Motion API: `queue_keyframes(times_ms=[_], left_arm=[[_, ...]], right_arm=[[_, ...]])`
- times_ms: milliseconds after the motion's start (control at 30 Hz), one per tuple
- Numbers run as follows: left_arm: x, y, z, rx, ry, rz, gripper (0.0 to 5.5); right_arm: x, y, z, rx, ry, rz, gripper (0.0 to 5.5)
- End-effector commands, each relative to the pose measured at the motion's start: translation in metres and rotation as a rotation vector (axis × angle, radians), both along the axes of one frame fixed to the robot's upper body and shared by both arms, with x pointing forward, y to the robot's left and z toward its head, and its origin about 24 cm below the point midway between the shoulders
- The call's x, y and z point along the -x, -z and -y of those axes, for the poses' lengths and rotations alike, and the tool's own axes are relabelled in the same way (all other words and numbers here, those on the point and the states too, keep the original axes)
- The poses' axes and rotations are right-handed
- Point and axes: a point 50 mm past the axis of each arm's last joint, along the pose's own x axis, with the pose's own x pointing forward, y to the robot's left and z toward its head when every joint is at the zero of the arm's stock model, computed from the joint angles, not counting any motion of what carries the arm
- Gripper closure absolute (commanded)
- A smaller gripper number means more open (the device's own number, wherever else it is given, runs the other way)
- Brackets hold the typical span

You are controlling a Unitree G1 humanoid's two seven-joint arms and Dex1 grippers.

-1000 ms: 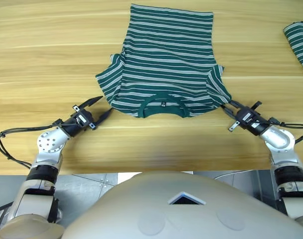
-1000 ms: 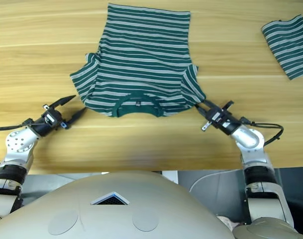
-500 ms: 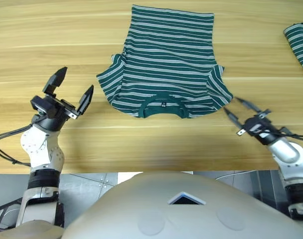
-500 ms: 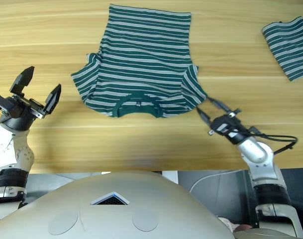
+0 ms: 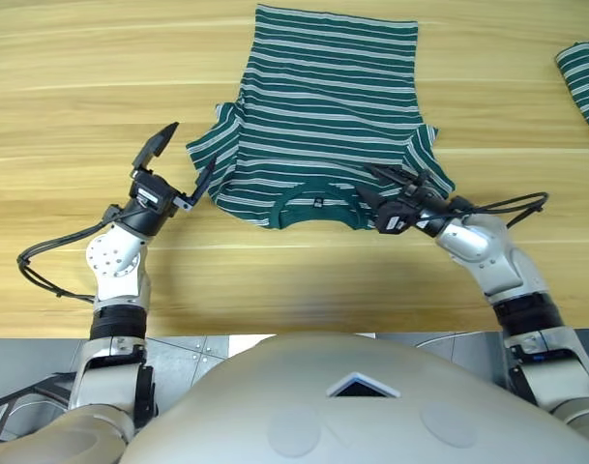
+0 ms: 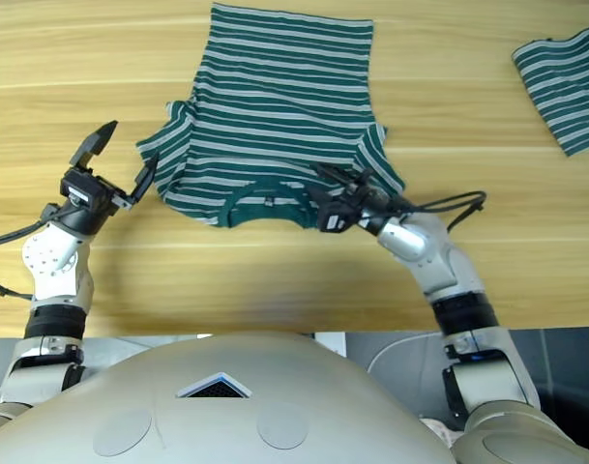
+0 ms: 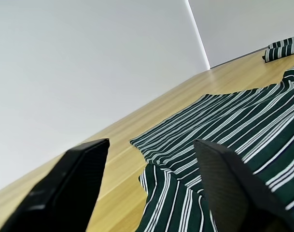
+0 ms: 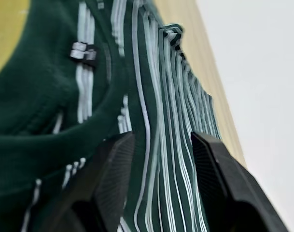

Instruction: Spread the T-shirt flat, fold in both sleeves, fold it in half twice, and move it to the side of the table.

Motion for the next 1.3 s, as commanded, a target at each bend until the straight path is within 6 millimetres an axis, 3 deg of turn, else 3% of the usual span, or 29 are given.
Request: queue_keyframes(times_ms=[33, 200, 333, 500, 733, 933, 1000, 1167, 1300], left_arm=[[-0.006, -0.005, 0.004, 0.01, -0.016, 0.037, 2.52], [-0.015, -0.025, 0.009, 0.081, -0.037, 0.117, 2.52], [-0.017, -0.03, 0.01, 0.071, -0.026, 0.127, 2.52], [-0.023, -0.033, 0.002, 0.024, -0.031, 0.115, 2.52], [-0.025, -0.025, -0.007, -0.106, -0.025, 0.068, 2.52], [-0.023, -0.032, -0.026, -0.151, -0.072, 0.081, 2.52], [-0.022, -0.033, -0.028, -0.159, -0.078, 0.083, 2.52], [-0.022, -0.033, -0.031, -0.182, -0.068, 0.078, 2.52], [-0.022, -0.033, -0.032, -0.202, -0.069, 0.072, 2.52]], right_arm=[[0.001, 0.007, 0.006, 0.048, 0.004, -0.02, 3.36], [0.025, 0.022, 0.013, 0.105, -0.033, -0.115, 3.36], [0.049, 0.022, 0.018, 0.168, -0.125, -0.188, 3.36], [0.064, 0.01, 0.027, 0.2, -0.163, -0.234, 3.36], [0.055, 0.003, 0.043, 0.206, -0.066, -0.217, 3.36], [0.06, 0.003, 0.052, 0.227, -0.024, -0.226, 3.36], [0.054, -0.004, 0.057, 0.213, 0.008, -0.191, 3.36], [0.054, -0.051, 0.043, -0.057, -0.055, -0.078, 3.36], [0.043, -0.085, 0.041, -0.156, -0.093, 0.032, 3.36]])
